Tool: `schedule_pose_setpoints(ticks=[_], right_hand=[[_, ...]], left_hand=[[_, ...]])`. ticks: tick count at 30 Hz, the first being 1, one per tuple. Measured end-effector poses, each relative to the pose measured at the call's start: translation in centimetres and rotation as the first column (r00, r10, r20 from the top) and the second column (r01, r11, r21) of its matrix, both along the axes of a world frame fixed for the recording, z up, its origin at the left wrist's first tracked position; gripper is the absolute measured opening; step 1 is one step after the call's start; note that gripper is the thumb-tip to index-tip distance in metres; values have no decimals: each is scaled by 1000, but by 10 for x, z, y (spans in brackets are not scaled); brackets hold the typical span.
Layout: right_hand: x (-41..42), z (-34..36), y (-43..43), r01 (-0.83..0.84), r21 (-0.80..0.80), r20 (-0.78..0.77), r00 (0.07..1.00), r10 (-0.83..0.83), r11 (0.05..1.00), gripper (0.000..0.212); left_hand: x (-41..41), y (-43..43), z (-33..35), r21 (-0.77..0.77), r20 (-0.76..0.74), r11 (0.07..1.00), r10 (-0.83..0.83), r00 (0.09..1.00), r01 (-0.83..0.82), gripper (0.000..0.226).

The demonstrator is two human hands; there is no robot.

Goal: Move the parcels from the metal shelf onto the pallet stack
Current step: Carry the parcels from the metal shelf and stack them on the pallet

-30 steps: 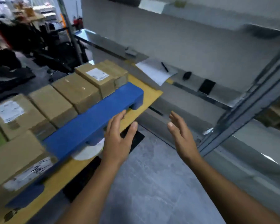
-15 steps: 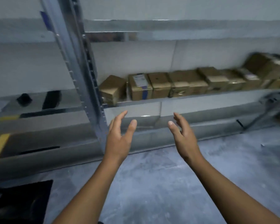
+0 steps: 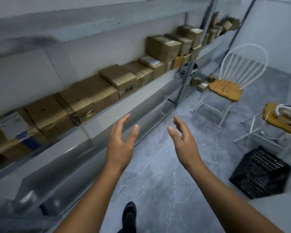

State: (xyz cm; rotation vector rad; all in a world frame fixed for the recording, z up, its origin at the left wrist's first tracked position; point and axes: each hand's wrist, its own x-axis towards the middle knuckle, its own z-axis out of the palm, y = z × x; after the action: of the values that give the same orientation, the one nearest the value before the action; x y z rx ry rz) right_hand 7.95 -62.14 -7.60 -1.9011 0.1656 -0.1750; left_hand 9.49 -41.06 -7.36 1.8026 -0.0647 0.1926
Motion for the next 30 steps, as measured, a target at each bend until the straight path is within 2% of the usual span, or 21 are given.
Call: schedule_pose_setpoints(ticks=[3,7,11,15,19,23,27,30], right_hand=[[45,3,-21,13,-12,-18,1000,-14,1000,81],[103,15,-56,51,-2,-3,999,-51,999,67],[146,23,-101,89,-5,15,996,-89,996,78],[193,14,-156,87,16,4,996,-87,996,79],[246,-1,-213,24,32,-31,999,-23,999,87],[294,8,-262,-29,34,-19,999,29,999,87],[335,20,-298,-89,46,33,996,88,995,88],[360,22,-310,-124,61,54,991,121,990,95]], left_hand=[[58,-29,2,-22,-1,999,-38,999,38,51],[129,-67,13,-17,8,997,-72,997,72,58],[183,-115,22,-21,-8,996,-85,996,85,55],[227,-170,19,-10,-11,998,-61,998,61,52],[265,-229,14,17,-37,1000,2,999,-2,52],[294,-283,28,77,-41,995,60,997,-57,53],[318,-322,37,50,-22,993,106,994,-105,41],[327,-338,38,87,-5,988,130,992,-129,51]])
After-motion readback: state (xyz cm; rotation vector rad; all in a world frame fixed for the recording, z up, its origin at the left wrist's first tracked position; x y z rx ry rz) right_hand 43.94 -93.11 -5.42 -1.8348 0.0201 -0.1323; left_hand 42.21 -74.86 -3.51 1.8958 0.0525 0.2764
